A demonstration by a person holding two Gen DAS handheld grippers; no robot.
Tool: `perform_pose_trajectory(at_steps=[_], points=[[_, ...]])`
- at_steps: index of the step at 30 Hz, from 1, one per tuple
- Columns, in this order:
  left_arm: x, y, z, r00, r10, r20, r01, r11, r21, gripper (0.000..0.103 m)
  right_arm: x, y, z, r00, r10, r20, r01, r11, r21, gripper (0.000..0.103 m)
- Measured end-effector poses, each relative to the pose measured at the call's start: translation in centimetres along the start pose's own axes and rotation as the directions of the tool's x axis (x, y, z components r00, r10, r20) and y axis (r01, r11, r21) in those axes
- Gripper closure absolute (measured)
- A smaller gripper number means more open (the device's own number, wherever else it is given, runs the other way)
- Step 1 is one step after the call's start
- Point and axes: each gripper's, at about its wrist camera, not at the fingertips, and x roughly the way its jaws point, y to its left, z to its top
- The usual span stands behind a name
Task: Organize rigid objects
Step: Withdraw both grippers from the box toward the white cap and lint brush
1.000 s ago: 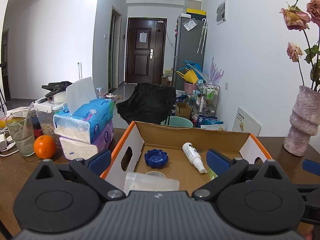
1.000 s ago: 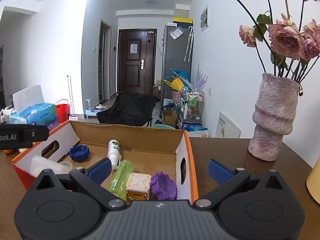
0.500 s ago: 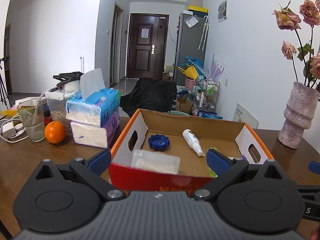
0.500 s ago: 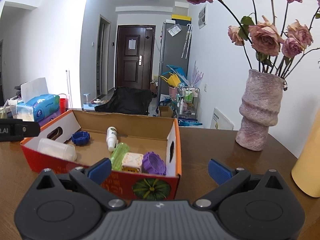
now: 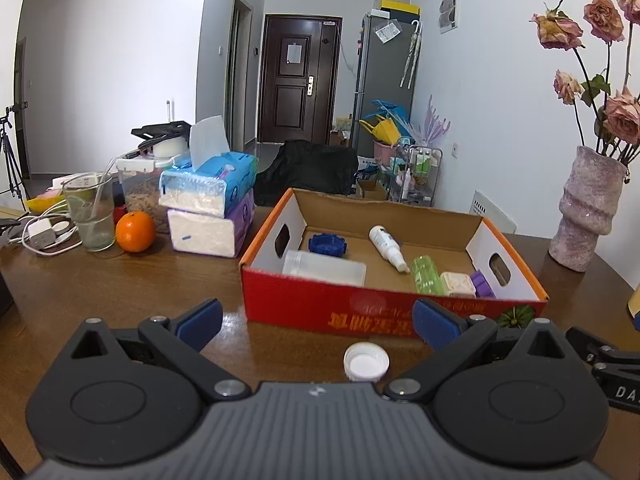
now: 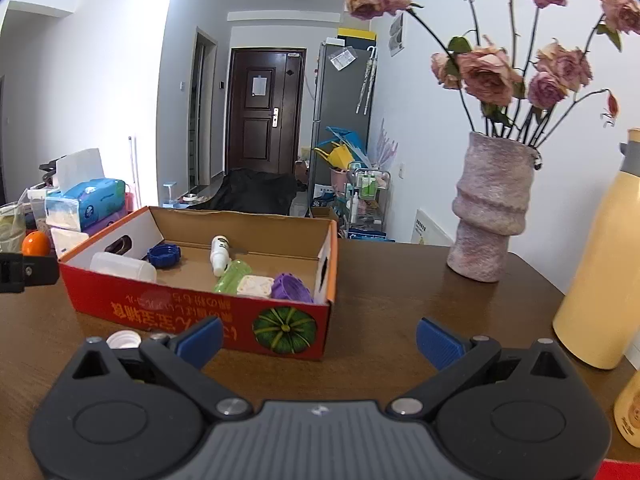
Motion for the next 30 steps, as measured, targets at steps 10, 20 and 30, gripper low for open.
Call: perform_pose_trajectory(at_steps=[10, 20, 30], points=[[-2.9, 0.0, -2.4, 0.999, 0.010, -0.032, -0.010, 1.000, -0.007, 0.000, -3.4, -1.9, -2.0, 1.000, -0.007, -0.002, 0.007, 1.000, 0.003, 0.000], [-5.9, -0.6, -4.2, 0.999, -0.011, -0.040, 0.011, 1.000, 0.003, 0.000, -6.3, -5.6, -5.4, 0.998, -0.063, -0.024, 0.063, 0.998, 0.006, 0.000], [-6.7, -1.4, -6.7, 0.995, 0.011, -0.098, -0.012, 1.000, -0.011, 0.000, -7.4, -12.8, -8.6, 0.984, -0.162, -0.078, 0.164, 0.986, 0.012, 0.000]])
